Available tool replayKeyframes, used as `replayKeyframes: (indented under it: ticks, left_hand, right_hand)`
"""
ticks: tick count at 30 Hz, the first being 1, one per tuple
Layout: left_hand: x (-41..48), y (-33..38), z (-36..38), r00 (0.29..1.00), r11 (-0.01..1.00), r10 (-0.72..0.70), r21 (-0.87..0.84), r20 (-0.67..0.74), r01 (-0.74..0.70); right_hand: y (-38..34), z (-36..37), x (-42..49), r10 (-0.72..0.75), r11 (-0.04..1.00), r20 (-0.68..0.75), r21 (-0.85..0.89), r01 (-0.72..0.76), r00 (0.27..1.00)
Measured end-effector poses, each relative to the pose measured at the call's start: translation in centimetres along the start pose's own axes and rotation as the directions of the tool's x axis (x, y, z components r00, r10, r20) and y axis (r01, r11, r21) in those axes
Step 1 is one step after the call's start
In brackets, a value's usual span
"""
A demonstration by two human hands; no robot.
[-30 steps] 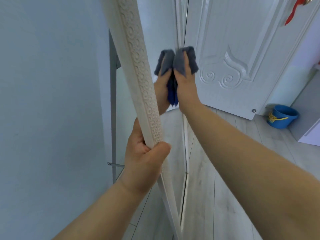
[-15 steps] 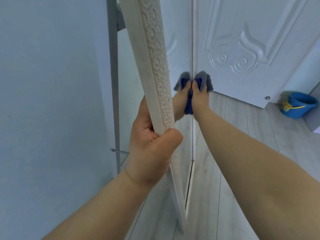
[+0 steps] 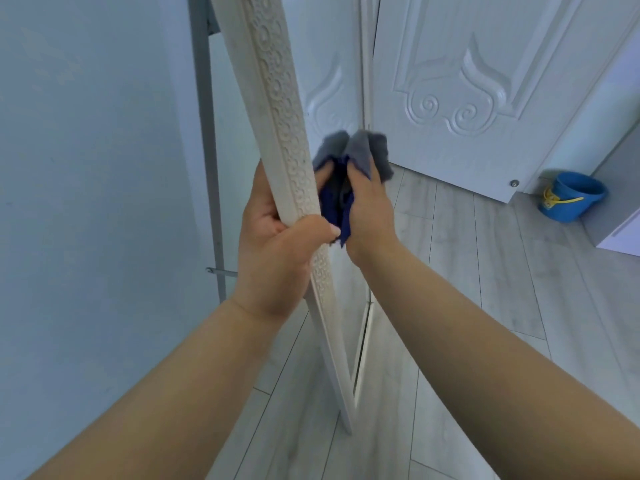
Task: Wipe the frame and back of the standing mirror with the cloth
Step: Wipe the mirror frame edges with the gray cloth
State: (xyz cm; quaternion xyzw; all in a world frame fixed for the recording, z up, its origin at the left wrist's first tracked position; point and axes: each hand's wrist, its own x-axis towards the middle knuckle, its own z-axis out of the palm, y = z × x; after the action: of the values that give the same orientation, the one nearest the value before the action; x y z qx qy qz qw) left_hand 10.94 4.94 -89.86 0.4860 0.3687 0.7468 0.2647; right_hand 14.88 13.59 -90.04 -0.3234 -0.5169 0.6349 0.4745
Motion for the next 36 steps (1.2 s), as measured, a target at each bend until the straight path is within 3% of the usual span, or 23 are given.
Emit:
replayKeyframes:
  ticks: [2, 5, 8, 10, 13, 16, 19, 23, 27, 29, 31, 34, 36]
  left_hand:
    - [0.1, -0.7, -0.5, 0.999, 0.999, -0.034, 0.016, -0.015, 0.034]
    - [-0.5, -0.4, -0.4, 0.995, 0.994, -0.095, 0.047, -0.02, 0.095]
    - [-1.6, -0.8, -1.1, 0.987, 0.987, -0.152, 0.058, 0.047, 0.149]
    - [-2.2, -0.9, -1.3, 0.979, 0.977, -0.198, 0.09, 0.048, 0.193]
    - [-3.2, -1.1, -1.0, 0.97, 0.969, -0.239, 0.076, 0.039, 0.235]
    - [-3.8, -1.3, -0.8, 0.969, 0.968, -0.247, 0.046, 0.012, 0.246]
    - [-3.9, -1.5, -0.5, 0.972, 0.973, -0.233, 0.008, 0.015, 0.233]
    - [-4.0, -1.8, -0.3, 0.967, 0.966, -0.252, -0.044, 0.022, 0.253]
    - [-4.3, -1.9, -0.6, 0.963, 0.96, -0.27, -0.073, 0.004, 0.27]
    - [-4.3, -1.8, -0.7, 0.949, 0.95, -0.313, -0.006, -0.024, 0.313]
    - [-4.4, -2.1, -0.9, 0.941, 0.941, -0.336, 0.019, -0.032, 0.337]
    - [-4.2, -2.6, -1.1, 0.979, 0.978, -0.204, 0.048, -0.006, 0.204]
    - [-4.2, -2.3, -1.0, 0.985, 0.984, -0.175, 0.048, 0.01, 0.174]
  right_hand:
    - [-0.1, -1.6, 0.5, -0.1, 0.991, 0.038, 0.092, 0.096, 0.994]
    - [0.3, -2.9, -1.8, -0.295, 0.95, 0.219, -0.04, 0.311, 0.93]
    - [2.7, -4.4, -4.2, -0.352, 0.888, 0.369, -0.157, 0.431, 0.86]
    - [5.5, -6.2, -5.3, -0.28, 0.901, 0.376, -0.215, 0.377, 0.883]
    - [9.6, -8.8, -7.9, -0.051, 0.951, 0.303, -0.276, 0.139, 0.952]
    - [10.7, -9.4, -9.6, 0.016, 0.969, 0.276, -0.241, 0.053, 0.961]
    - [8.5, -7.9, -9.3, -0.125, 0.973, 0.28, -0.154, 0.173, 0.952]
    - [4.8, -5.3, -8.6, -0.349, 0.934, 0.345, 0.047, 0.355, 0.871]
    - [6.3, -5.5, -9.2, -0.413, 0.876, 0.389, -0.077, 0.475, 0.824]
    - [8.9, -6.8, -9.9, -0.41, 0.839, 0.427, -0.168, 0.517, 0.806]
    - [11.2, -8.5, -10.9, -0.296, 0.882, 0.428, -0.22, 0.416, 0.854]
    - [14.1, -11.8, -12.3, -0.151, 0.894, 0.464, -0.312, 0.32, 0.873]
    - [14.5, -13.0, -12.7, -0.19, 0.834, 0.49, -0.377, 0.403, 0.851]
